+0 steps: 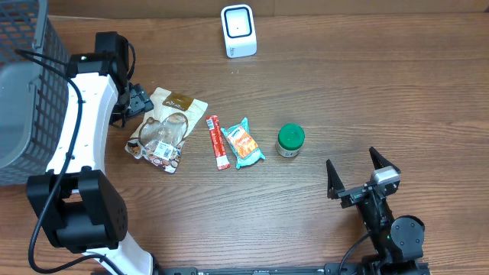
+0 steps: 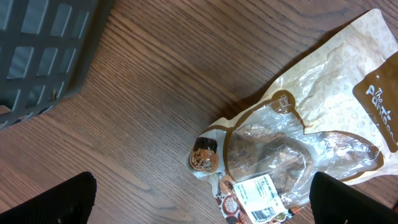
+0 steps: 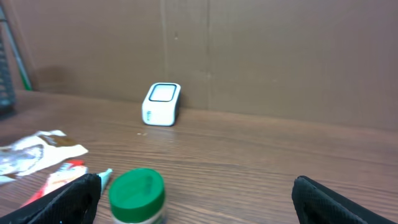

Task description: Scan the item barcode

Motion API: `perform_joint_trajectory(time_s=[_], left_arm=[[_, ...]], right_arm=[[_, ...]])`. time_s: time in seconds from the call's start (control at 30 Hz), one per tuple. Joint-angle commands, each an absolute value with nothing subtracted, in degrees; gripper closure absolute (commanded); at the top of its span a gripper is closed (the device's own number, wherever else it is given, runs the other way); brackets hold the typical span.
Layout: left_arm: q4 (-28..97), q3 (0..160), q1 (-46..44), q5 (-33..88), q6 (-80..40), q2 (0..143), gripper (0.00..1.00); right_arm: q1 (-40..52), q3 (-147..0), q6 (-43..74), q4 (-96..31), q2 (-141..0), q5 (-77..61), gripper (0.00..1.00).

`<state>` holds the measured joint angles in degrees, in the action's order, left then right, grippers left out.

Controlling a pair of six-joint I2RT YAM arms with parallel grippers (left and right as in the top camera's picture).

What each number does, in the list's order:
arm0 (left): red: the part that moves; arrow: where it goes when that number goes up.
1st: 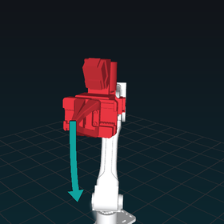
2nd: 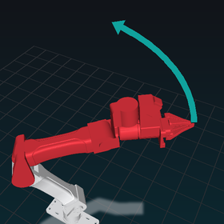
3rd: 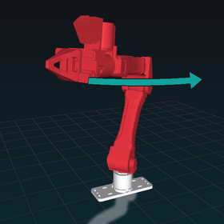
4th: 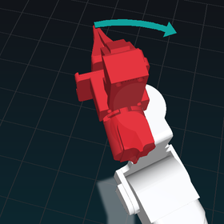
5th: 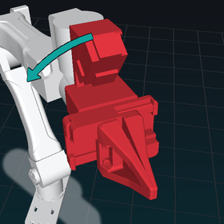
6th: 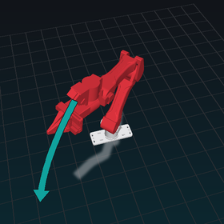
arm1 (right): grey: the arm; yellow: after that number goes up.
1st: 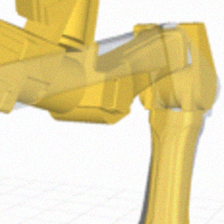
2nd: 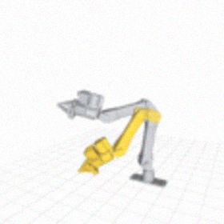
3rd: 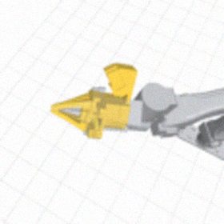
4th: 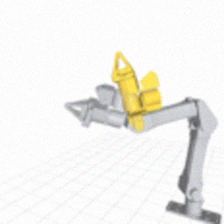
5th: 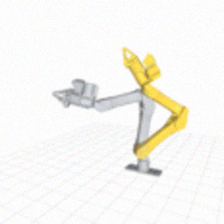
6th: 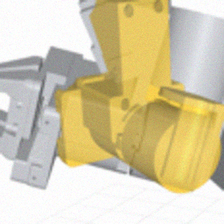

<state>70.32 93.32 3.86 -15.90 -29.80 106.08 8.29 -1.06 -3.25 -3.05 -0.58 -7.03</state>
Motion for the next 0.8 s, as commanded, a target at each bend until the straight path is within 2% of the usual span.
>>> perform_joint_trajectory(time_s=[0.0,0.43,0.77], left_arm=[[70.4,94.5,3.8,-16.7,-29.8,105.6,0.00],[70.4,94.5,3.8,-16.7,-29.8,105.6,0.00],[70.4,94.5,3.8,-16.7,-29.8,105.6,0.00]], right_arm=[[8.3,-3.4,0.3,-2.7,-0.2,-9.1,0.00],[8.3,-20.5,3.1,-12.6,-1.0,-9.0,0.00],[8.3,-49.4,3.0,-34.2,-21.3,-9.8,0.00]])
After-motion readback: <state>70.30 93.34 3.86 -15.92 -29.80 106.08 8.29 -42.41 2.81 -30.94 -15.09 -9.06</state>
